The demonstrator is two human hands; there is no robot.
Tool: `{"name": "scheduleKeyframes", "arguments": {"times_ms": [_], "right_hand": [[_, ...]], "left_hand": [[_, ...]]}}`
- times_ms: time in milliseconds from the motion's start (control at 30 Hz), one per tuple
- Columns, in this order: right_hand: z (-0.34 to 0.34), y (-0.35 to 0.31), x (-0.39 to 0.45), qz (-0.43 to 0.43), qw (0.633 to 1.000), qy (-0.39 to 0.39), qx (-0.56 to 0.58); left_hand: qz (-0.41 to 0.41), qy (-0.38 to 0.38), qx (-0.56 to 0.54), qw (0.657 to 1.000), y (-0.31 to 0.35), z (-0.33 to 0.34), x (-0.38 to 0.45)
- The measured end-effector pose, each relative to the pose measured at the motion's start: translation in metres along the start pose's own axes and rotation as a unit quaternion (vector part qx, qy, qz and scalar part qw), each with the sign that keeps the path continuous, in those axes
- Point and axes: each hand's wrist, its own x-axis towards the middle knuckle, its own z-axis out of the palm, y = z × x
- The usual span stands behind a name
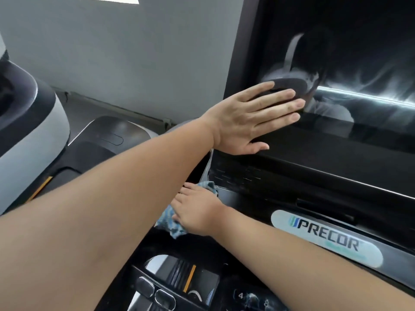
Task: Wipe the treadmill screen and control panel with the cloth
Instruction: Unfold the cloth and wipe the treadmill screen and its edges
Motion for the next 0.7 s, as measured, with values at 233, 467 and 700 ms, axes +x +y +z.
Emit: {"name": "scheduleKeyframes", "arguments": {"times_ms": [233,467,700], "right_hand": [[-0.015,0.034,-0.126,0.013,0.997,0.075,-0.025],[-0.012,0.042,-0.186,0.072,0.995,0.06,-0.046],[0.001,-0.008,-0.025,0.015,0.998,0.053,-0.02]], "left_hand": [[-0.004,0.0,0.011,1.0,0.001,-0.002,-0.001],[-0.008,0.008,0.012,1.0,0.0,0.0,-0.003],[-0.001,-0.001,0.021,1.0,0.0,-0.001,-0.001]]}}
